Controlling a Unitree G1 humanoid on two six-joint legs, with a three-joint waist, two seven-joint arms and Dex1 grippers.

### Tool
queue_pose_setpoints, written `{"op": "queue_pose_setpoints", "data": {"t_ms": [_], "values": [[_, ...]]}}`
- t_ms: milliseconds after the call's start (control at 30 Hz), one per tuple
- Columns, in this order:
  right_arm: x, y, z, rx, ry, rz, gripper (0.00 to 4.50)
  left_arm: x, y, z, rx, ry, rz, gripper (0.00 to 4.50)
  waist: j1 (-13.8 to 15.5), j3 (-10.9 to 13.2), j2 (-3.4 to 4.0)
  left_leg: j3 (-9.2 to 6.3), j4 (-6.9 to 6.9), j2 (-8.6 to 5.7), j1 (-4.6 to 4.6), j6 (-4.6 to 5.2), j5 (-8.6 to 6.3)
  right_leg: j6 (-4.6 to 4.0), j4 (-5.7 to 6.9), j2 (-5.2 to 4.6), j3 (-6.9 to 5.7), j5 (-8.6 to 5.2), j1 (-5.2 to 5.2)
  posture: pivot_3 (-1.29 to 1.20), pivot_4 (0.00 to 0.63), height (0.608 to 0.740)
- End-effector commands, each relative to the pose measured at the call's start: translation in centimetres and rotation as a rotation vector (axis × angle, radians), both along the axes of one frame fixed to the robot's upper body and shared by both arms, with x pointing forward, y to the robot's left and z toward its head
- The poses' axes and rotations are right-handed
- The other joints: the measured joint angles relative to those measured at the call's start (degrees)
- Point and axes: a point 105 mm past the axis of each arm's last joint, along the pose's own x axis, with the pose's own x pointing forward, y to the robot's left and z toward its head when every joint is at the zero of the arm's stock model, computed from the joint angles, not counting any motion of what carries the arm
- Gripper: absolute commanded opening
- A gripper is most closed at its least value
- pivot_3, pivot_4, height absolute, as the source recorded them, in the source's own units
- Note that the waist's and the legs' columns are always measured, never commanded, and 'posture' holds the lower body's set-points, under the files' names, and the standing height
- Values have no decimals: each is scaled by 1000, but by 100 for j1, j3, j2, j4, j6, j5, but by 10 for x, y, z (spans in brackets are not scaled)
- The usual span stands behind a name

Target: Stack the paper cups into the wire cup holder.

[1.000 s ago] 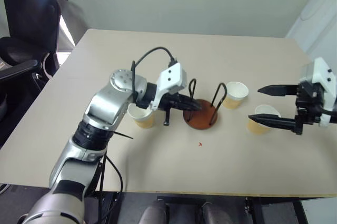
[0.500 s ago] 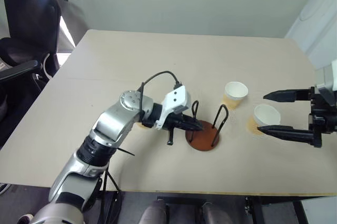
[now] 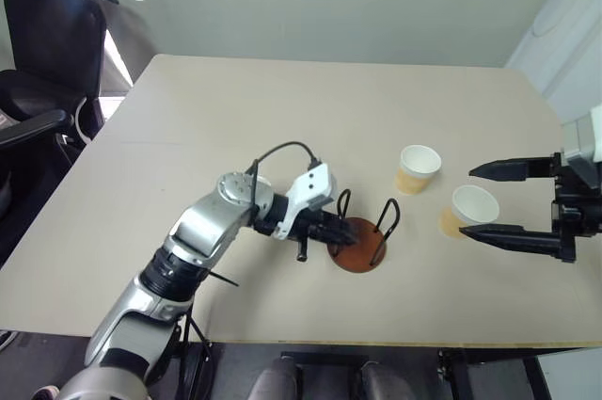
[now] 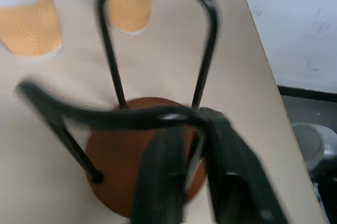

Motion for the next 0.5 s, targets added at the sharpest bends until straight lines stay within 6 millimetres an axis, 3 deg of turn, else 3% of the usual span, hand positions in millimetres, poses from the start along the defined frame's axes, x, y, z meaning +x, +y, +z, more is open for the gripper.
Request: {"op": "queue_pose_setpoints", "data": {"t_ms": [33,267,500], "values": [[2,0,7,-11,-46,4,4500,-4,-1,6,-11,-11,-21,2085,1,0,0,1,1,0,0,2,0,2,0,0,1,1,0,0,150,740],[4,3,6,-3,-50,15,4500,-7,-1,6,-9,-30,-20,4483,-1,0,0,11,3,0,5,10,-2,6,-1,0,9,3,1,0,150,740],[6,4,5,3,-52,18,4500,-6,10,10,63,-141,-30,4483,-7,0,0,13,2,1,10,11,-2,6,-1,0,12,3,3,0,150,740]]}}
